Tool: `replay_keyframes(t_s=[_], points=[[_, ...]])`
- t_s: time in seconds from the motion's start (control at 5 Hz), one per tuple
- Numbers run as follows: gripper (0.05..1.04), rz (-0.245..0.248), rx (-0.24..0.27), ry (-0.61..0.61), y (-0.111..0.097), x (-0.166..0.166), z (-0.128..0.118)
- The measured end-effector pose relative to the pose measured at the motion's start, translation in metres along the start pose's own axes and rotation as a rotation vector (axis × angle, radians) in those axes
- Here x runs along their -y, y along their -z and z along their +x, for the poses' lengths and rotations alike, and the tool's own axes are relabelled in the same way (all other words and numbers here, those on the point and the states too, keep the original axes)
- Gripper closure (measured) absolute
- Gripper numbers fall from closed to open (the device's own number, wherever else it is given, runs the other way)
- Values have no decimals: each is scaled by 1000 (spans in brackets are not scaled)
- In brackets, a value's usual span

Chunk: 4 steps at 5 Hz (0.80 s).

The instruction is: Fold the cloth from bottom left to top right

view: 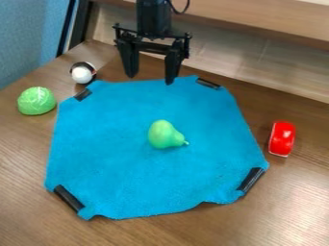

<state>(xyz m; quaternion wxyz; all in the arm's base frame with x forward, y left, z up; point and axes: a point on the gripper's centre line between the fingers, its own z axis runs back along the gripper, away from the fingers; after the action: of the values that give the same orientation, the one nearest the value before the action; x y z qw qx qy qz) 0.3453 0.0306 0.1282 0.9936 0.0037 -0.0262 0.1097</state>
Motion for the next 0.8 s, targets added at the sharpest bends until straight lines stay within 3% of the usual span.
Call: replay_keyframes(t_s=[0.4, 0.8], points=[[82, -10, -48, 6, 23, 7, -7], [82, -32, -5, 178, 28, 59, -13]])
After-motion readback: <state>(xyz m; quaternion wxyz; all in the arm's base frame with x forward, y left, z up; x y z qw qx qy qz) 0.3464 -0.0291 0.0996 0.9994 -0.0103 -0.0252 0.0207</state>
